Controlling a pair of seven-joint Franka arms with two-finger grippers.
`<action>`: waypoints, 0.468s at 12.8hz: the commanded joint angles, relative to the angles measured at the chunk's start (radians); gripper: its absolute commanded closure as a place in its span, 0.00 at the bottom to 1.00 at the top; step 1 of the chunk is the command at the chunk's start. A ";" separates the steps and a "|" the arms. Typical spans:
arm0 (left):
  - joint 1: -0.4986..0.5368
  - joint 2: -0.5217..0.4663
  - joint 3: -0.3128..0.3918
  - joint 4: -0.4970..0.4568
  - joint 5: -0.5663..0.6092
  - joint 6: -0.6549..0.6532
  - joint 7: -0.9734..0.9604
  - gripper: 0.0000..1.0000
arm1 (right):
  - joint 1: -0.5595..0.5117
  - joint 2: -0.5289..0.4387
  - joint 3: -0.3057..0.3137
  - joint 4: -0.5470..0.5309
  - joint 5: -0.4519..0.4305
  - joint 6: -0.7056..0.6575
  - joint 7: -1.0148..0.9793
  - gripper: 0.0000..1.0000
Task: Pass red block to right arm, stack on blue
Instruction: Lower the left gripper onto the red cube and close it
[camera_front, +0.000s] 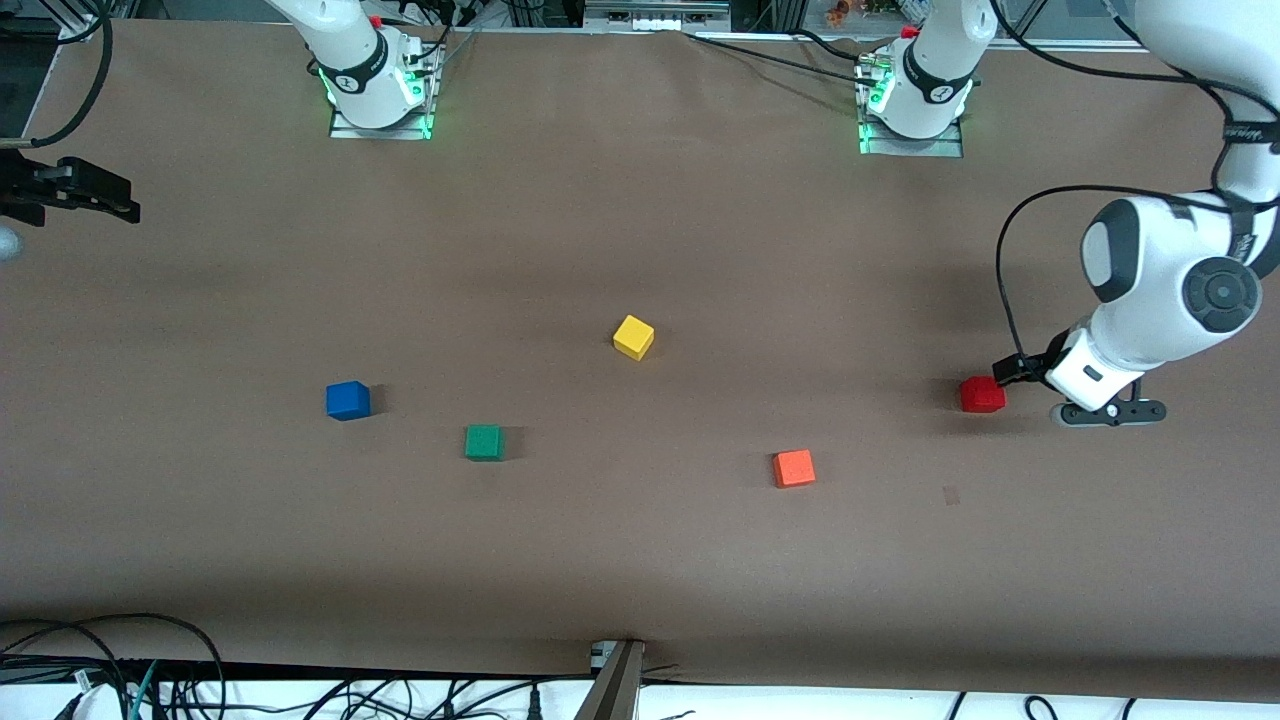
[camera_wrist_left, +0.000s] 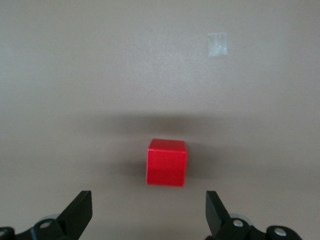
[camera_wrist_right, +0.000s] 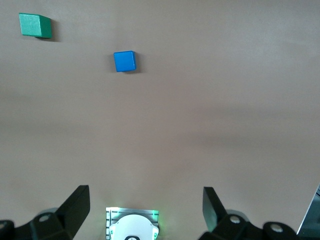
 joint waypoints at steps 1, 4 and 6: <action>0.001 0.020 -0.005 -0.060 -0.024 0.112 0.007 0.00 | -0.009 0.010 0.001 0.025 0.010 -0.008 -0.003 0.00; -0.009 0.068 -0.007 -0.084 -0.024 0.202 0.018 0.00 | -0.009 0.010 0.001 0.025 0.012 -0.008 -0.003 0.00; -0.009 0.099 -0.007 -0.087 -0.024 0.239 0.021 0.00 | -0.009 0.010 0.001 0.025 0.012 -0.008 -0.003 0.00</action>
